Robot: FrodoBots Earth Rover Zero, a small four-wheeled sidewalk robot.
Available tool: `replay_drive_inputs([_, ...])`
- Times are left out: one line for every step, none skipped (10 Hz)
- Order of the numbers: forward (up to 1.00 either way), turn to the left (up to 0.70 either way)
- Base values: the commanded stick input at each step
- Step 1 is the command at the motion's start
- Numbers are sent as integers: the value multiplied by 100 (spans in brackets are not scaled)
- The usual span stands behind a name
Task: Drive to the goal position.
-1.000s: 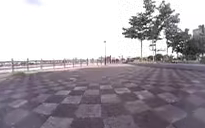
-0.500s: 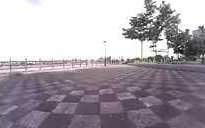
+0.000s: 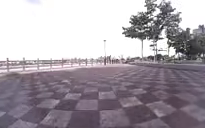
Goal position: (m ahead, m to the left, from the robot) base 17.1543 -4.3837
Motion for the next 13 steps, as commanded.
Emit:
replay_drive_inputs([70, 1])
replay_drive_inputs([70, 1])
replay_drive_inputs([70, 1])
replay_drive_inputs([70, 1])
replay_drive_inputs([70, 1])
replay_drive_inputs([70, 1])
replay_drive_inputs([70, 1])
replay_drive_inputs([70, 1])
replay_drive_inputs([70, 1])
replay_drive_inputs([70, 1])
replay_drive_inputs([70, 1])
replay_drive_inputs([70, 1])
replay_drive_inputs([70, 1])
